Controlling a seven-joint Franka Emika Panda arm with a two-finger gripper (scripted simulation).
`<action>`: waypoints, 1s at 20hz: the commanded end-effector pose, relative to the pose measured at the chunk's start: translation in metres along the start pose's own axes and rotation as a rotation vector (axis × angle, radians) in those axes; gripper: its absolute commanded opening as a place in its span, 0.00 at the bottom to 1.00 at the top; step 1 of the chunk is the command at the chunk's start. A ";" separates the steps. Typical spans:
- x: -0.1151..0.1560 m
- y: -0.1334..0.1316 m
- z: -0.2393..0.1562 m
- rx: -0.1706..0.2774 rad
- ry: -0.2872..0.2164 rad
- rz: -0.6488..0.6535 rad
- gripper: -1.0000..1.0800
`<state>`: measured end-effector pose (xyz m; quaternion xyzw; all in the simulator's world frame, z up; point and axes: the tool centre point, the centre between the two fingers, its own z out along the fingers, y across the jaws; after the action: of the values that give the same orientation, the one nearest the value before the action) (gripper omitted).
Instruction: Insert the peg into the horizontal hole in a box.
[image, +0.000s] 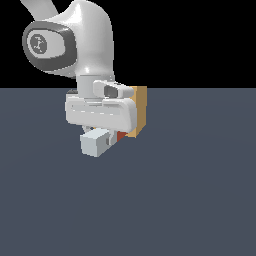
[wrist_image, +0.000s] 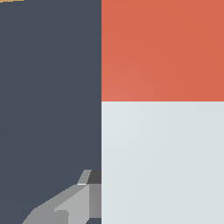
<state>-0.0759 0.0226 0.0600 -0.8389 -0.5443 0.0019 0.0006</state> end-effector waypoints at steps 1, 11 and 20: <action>0.011 -0.013 -0.008 -0.004 0.002 -0.039 0.00; 0.022 -0.028 -0.016 -0.004 0.002 -0.082 0.00; 0.022 -0.028 -0.017 -0.002 0.002 -0.082 0.00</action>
<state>-0.0934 0.0538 0.0765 -0.8159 -0.5781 0.0010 0.0008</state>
